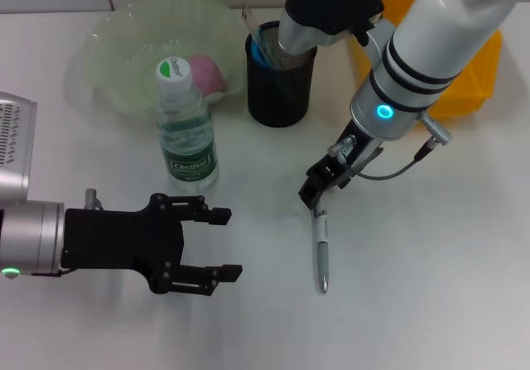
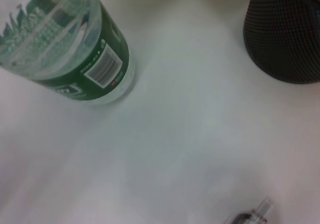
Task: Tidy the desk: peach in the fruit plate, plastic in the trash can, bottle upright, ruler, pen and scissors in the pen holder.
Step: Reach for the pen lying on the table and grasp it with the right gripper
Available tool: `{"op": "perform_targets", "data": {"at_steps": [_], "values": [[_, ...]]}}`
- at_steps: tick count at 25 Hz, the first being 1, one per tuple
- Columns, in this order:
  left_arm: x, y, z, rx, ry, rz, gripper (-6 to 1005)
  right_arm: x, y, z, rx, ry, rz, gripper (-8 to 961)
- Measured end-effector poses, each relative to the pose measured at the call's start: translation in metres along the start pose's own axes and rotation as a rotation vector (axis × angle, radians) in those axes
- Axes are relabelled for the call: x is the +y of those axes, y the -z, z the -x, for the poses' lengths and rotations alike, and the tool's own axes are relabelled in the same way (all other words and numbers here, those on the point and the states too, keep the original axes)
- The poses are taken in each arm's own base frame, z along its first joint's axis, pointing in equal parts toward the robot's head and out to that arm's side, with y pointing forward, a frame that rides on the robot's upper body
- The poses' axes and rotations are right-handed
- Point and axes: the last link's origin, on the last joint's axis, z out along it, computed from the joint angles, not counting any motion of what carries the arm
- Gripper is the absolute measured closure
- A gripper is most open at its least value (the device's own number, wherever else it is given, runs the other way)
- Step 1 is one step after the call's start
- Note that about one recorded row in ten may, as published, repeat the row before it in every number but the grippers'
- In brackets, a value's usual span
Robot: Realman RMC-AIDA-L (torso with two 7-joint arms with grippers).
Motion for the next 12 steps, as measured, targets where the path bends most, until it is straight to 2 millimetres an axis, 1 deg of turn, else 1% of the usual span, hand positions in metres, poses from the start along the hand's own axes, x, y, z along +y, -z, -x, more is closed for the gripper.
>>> {"op": "perform_targets", "data": {"at_steps": [12], "values": [[0.0013,0.0005,0.0018,0.003,0.008,-0.002,227,0.005,-0.0013,0.0001,0.027,0.027,-0.007,347]]}}
